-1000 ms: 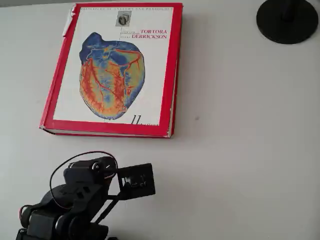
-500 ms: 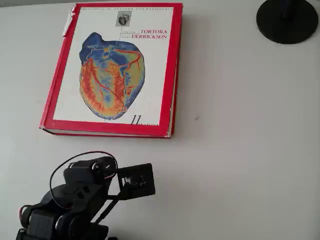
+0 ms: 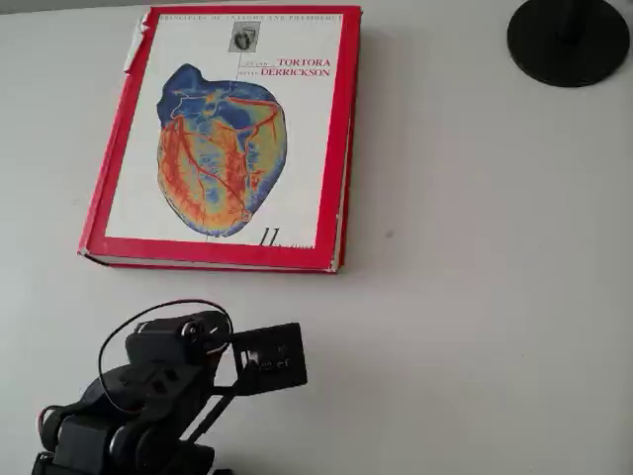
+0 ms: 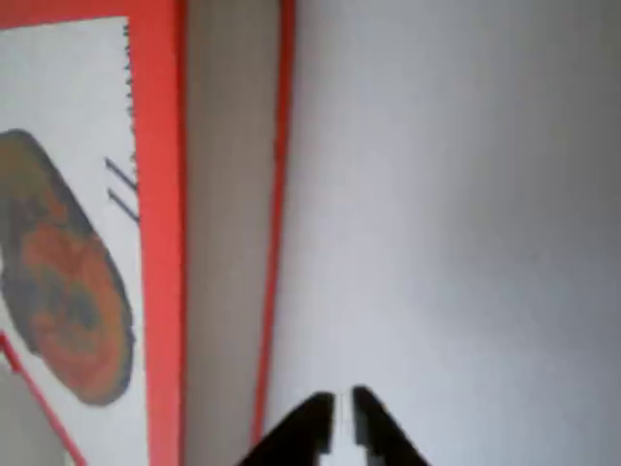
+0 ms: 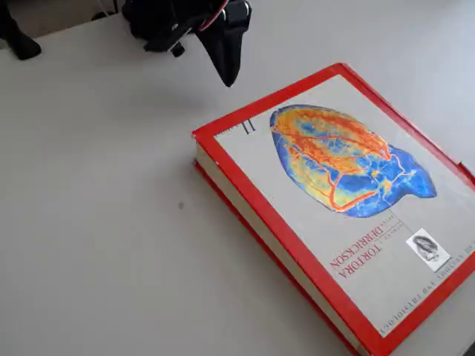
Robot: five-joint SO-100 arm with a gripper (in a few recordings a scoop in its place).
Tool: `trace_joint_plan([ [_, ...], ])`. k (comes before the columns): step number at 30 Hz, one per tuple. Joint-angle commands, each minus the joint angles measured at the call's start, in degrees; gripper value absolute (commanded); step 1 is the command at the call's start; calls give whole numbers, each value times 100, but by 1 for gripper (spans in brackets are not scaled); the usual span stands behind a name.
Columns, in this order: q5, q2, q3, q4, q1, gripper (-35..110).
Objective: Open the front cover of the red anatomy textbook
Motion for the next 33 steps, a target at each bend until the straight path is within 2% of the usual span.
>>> trace_joint_plan([
  [1,-615,44,-554,-439,290,6],
  [3,-1143,44,-703,-694,571,8],
  [6,-1310,44,-791,-949,993,17],
  [10,-1485,-193,-562,-1608,1204,18],
  [17,-1556,-2874,-1028,-3217,1362,18],
  [33,-1433,-5010,-2101,-3674,1380,19],
])
